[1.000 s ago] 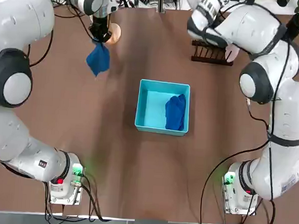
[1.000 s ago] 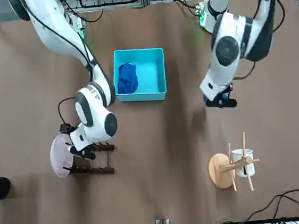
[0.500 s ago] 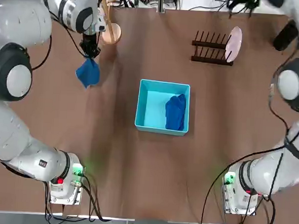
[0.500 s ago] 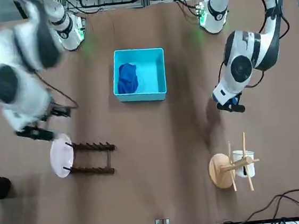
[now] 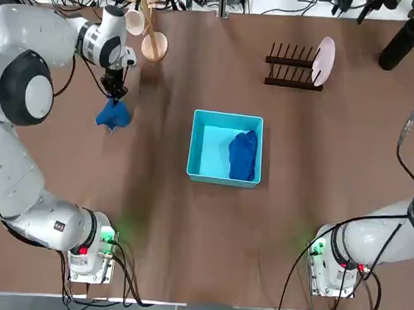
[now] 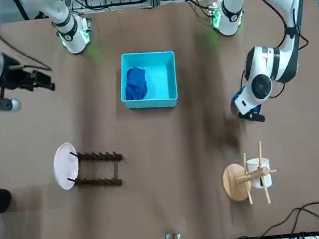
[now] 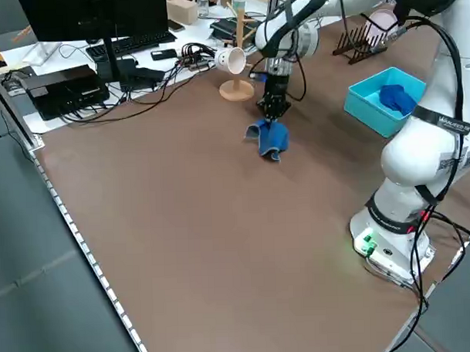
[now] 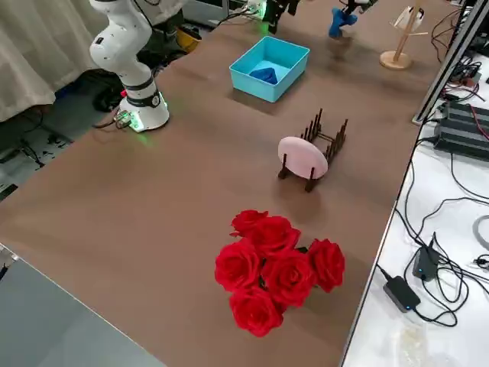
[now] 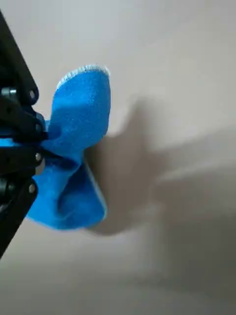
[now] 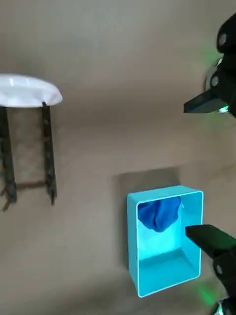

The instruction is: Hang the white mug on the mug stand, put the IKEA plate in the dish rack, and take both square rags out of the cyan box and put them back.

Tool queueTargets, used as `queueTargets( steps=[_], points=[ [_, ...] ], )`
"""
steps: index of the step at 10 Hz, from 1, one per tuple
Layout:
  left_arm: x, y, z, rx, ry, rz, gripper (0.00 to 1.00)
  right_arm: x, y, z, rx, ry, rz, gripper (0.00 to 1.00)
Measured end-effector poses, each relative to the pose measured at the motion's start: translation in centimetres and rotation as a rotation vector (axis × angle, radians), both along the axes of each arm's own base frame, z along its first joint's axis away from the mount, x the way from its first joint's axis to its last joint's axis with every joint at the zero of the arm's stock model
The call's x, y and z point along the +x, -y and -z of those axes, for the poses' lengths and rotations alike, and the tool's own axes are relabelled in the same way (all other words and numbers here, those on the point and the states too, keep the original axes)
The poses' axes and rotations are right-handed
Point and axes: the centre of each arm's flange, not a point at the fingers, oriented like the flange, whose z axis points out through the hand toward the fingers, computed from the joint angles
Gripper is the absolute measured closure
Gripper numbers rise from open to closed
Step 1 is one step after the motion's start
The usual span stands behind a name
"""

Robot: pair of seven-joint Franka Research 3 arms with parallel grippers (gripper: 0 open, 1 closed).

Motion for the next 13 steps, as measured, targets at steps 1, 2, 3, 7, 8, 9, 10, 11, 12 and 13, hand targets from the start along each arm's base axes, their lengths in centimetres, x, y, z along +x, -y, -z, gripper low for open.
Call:
queueTargets(
  steps=[1,2,3,7,8,9,10,11,12,13],
  points=[
    [0.0,-2.1,1.5,0.022,-0.005,-0.013,0.95,-1.5,-1.5,1.5,0.009,0.006,-0.019,0.0],
    [0.2,-3.9,2.8,0.04,0.002,-0.01,0.95,-2.8,-3.0,3.4,0.01,0.001,-0.041,0.0],
    [0.6,-5.5,3.8,0.05,0.016,0.007,0.95,-3.8,-4.3,5.4,0.014,-0.011,-0.055,0.0],
    [1.6,-15.0,4.7,0.064,0.016,0.093,0.95,-8.8,-10.7,13.5,0.004,-0.011,-0.007,0.0],
    [1.5,-18.4,4.4,0.063,0.024,0.122,0.95,-10.5,-12.6,15.1,-0.006,-0.012,0.009,0.0],
    [1.3,-22.1,3.7,0.068,0.034,0.148,0.95,-12.1,-14.6,16.3,-0.015,-0.009,0.016,0.0],
    [0.8,-25.6,2.8,0.079,0.042,0.167,0.95,-13.8,-16.6,17.7,-0.022,-0.003,0.016,0.0],
    [0.4,-28.3,2.0,0.084,0.054,0.169,0.95,-15.5,-18.1,19.4,-0.028,0.005,0.015,0.0],
    [0.1,-30.2,1.8,0.077,0.076,0.168,0.95,-17.0,-19.2,21.2,-0.031,0.019,0.018,0.0],
    [0.3,-30.0,2.2,0.057,0.095,0.176,0.95,-18.5,-20.2,22.6,-0.03,0.036,0.025,0.0]
  ],
)
